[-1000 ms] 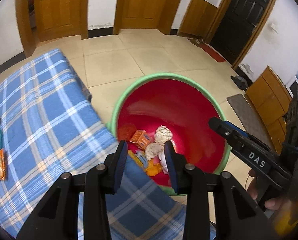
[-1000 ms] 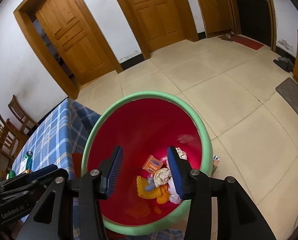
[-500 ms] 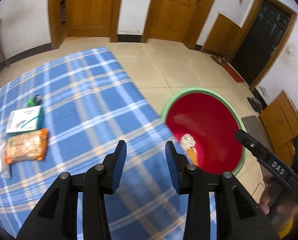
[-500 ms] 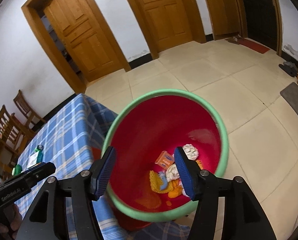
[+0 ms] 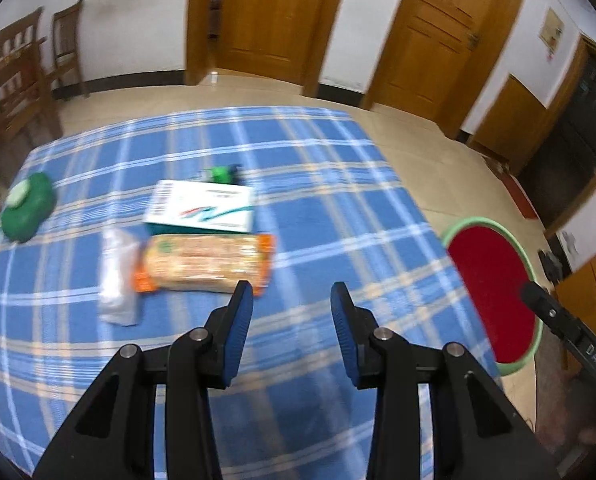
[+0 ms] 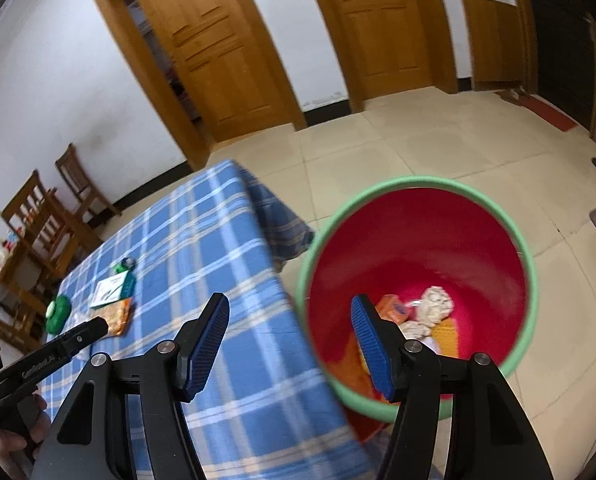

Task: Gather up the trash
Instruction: 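Move both grippers back over the table toward the clear plastic bag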

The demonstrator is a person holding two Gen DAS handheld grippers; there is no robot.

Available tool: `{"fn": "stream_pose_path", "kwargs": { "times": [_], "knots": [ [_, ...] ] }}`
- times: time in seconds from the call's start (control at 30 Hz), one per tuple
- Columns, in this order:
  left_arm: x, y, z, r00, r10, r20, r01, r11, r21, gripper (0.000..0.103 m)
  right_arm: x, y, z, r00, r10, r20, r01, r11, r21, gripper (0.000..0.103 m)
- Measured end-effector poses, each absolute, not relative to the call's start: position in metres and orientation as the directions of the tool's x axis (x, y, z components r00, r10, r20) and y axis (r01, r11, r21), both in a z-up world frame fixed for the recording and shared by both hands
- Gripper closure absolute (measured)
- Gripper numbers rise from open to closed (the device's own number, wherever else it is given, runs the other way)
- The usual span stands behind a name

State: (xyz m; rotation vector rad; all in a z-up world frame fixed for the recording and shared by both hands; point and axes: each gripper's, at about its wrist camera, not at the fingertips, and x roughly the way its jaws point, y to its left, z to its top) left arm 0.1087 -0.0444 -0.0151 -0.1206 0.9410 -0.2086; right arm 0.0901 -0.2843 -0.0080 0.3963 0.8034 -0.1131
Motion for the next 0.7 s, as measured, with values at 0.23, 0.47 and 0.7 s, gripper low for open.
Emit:
{"fn": "stream_pose_path", "kwargs": {
  "times": [0.23,0.47,0.7],
  "knots": [
    [0.114,0.003,-0.025,0.580,-0.149,-0.801,0.013,0.985,-0.174,0.063,0.106,-0.254,-0.010,0.674,0.089,-0.733,0.192,0.937,0.291,0.036],
    [0.121,0.034,-0.039,0.574,-0.113,-0.811,-0.055,0.983,-0.176,0.063,0.117,-0.236,-0.012,0.657,0.109,-0.746,0.168,0.943,0.286,0.034],
    [0.124,0.046,-0.039,0.602,-0.072,-0.795,-0.075,0.986,-0.146,0.053,0.129,-0.217,-0.016,0.640,0.137,-0.756,0.141,0.946,0.291,0.032]
  ]
}}
